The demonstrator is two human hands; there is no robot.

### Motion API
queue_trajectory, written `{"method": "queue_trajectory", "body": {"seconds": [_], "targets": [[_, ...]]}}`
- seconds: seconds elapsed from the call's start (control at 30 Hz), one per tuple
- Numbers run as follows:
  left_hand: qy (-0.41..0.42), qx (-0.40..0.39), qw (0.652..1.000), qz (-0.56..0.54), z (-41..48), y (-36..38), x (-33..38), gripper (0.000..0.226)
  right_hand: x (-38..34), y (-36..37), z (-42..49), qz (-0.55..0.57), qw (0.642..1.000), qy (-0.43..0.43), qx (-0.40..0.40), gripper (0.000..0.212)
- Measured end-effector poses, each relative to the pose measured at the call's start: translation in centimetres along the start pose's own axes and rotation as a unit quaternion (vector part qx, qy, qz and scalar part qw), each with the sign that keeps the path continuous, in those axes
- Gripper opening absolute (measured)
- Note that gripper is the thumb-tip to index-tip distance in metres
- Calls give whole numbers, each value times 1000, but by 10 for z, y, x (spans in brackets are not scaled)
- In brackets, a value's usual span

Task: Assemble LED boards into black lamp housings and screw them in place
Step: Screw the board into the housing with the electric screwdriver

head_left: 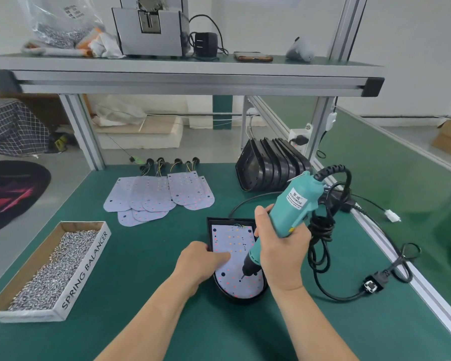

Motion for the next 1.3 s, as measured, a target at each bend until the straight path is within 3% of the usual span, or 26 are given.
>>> {"method": "queue_trajectory", "body": {"seconds": [0.13, 0.3, 0.43, 0.57, 0.77, 0.93, 1.03, 1.1, 1.2, 1.3], "targets": [[-1, -11, 1000, -3, -2, 2, 1, 62, 4, 3, -1, 0, 1000, 2, -7, 29], [0, -7, 1000, 12, 1, 2, -1, 45, 7, 7, 0, -9, 1000, -8, -24, 34], [-3, -13, 1000, 19, -3, 2, 2, 62, 9, 14, 1, 8, 998, -13, -53, 45], [-3, -13, 999, 30, -3, 3, 3, 62, 10, 18, 1, 15, 997, -3, -70, 50], [-3, 8, 999, 37, 0, 0, -1, 42, 9, 14, 0, 18, 998, -3, -65, 45], [-5, 2, 999, 47, -4, -1, 3, 43, -13, 7, 7, 64, 996, -18, -51, 24], [-5, 16, 998, 63, -14, -12, 9, 54, -22, 1, 17, 74, 997, -23, -23, 19], [-17, 16, 1000, -1, -15, -24, 9, 50, -21, -4, 22, 82, 997, -13, -4, 20], [-47, 2, 969, -244, -20, -42, 8, 10, -21, -8, 27, 90, 996, 0, 23, 24], [-37, -29, 921, -388, -29, -53, 11, 22, -25, -10, 30, 108, 993, 17, 43, 22]]}}
Point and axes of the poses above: each hand's wrist, its own z-axis towards the middle knuckle, its own y-axis out of the palm, x = y × z, the point moved 6 cm from there along z, towards the middle knuckle, and after that the axes turned 11 degrees about -z, right-handed, at the moved point
